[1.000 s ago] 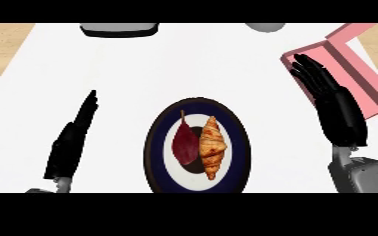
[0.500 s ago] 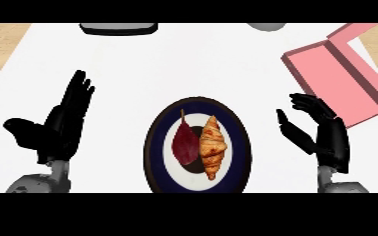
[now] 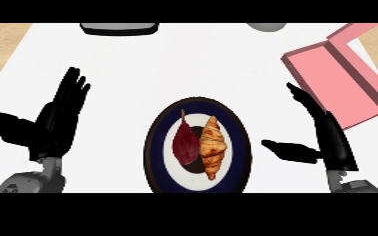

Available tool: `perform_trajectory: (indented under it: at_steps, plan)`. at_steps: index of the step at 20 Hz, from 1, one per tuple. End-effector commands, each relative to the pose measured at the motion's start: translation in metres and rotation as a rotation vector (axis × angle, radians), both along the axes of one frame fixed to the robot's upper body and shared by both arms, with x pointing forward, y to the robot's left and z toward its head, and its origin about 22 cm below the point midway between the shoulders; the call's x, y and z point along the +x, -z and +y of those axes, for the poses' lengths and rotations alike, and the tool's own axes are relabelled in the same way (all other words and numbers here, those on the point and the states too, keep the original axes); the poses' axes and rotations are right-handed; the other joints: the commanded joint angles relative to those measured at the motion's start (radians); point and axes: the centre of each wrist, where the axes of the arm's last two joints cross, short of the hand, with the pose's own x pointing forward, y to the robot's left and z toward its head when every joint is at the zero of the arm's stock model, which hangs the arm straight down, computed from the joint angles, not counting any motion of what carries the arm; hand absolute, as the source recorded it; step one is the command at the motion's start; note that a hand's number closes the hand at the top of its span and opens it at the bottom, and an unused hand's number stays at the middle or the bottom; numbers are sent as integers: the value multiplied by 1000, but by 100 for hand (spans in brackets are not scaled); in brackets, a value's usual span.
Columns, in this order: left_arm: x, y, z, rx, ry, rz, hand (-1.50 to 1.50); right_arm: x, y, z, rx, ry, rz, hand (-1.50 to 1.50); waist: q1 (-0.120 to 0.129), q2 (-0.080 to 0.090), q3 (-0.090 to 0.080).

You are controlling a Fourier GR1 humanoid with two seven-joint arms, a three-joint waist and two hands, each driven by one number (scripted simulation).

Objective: Pick the pear from the plate and place it in the cardboard box

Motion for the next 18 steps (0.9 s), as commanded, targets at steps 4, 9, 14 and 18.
perform_trajectory:
  at_steps: [4, 9, 14, 18]
  plan:
    - [-3, 1, 1, 4, 11, -12, 0, -1, -61, 20, -183, -237, 318, -150, 8, -1, -1]
    - [-4, -3, -11, -4, 10, -18, 0, 2, -124, 50, -111, -284, 336, -150, 3, 1, 2]
    - [14, -8, -10, -3, -12, -17, 0, 3, -119, 94, -26, -301, 332, -150, 1, 3, 3]
    - [9, 7, 7, -15, 17, -12, 0, 14, -124, 114, -63, -299, 342, -150, 2, 3, 3]
